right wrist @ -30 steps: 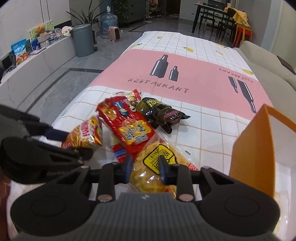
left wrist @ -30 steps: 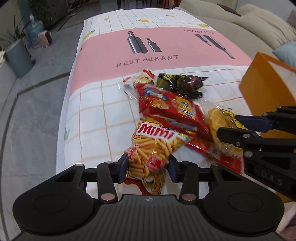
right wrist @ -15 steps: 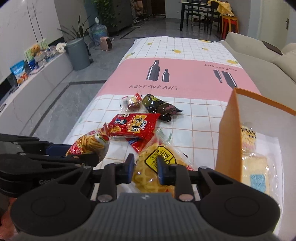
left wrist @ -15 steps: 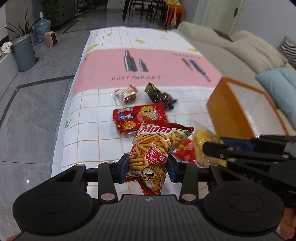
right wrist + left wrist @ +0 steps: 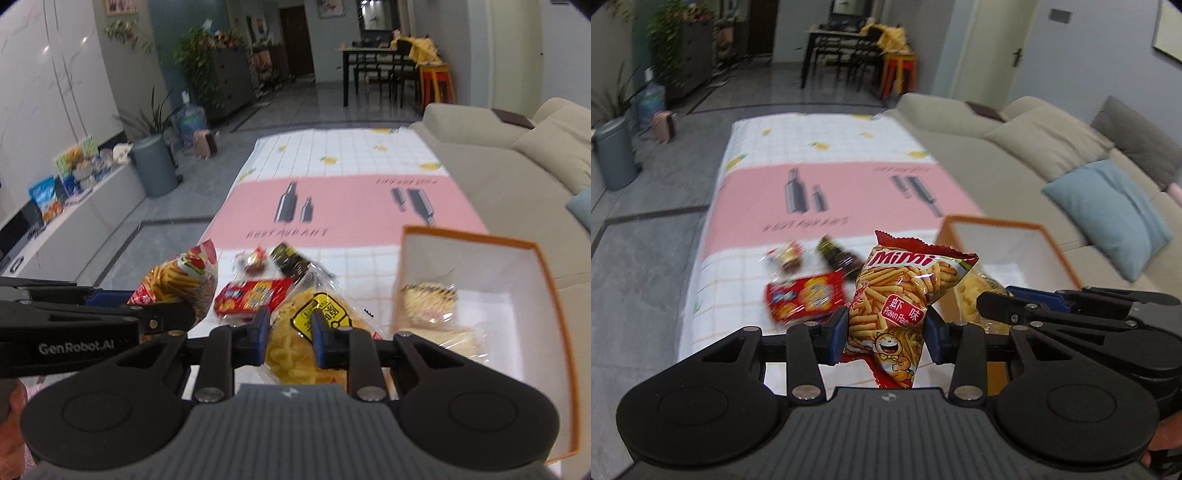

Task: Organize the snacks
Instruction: 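Lift both bags and carry them over the orange box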

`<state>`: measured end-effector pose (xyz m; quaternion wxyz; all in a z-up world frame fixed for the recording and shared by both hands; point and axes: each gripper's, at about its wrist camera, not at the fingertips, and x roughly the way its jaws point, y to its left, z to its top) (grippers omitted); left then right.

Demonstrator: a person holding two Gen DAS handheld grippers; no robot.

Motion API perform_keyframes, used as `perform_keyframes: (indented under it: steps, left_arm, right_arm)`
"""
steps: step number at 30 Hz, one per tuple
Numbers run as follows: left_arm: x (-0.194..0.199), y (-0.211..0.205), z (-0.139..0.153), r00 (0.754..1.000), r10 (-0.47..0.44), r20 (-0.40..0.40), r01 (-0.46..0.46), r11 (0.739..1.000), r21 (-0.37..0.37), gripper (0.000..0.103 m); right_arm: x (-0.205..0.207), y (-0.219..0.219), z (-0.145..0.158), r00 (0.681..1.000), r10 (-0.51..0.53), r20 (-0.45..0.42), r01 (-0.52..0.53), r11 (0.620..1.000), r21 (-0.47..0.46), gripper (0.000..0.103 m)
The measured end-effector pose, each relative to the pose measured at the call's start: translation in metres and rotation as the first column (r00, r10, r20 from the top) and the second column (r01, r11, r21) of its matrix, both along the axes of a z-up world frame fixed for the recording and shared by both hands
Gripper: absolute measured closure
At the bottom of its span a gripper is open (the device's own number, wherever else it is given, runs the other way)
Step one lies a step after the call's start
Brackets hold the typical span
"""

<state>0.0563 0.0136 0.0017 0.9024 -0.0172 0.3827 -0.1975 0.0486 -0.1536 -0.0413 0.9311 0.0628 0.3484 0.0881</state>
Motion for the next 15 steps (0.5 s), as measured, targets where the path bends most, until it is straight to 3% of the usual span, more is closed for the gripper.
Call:
perform_keyframes:
  steps: [7, 15]
  left_arm:
    - [0.01, -0.054, 0.013, 0.992, -0.125, 0.012, 0.125, 0.992, -0.013, 0.056]
    - [0.029, -0.12, -0.003, 0.965, -0.26, -0.022, 0.261, 0.965, 0.011, 0.056]
  right_arm:
    - [-0.012, -0.05, 0.021, 0.996, -0.072, 0.043, 0.073, 0.997, -0.018, 0.082]
    - [0.003, -0.105, 0.005, 0.984, -0.177, -0.027, 0.173, 0.979, -0.11, 0.083]
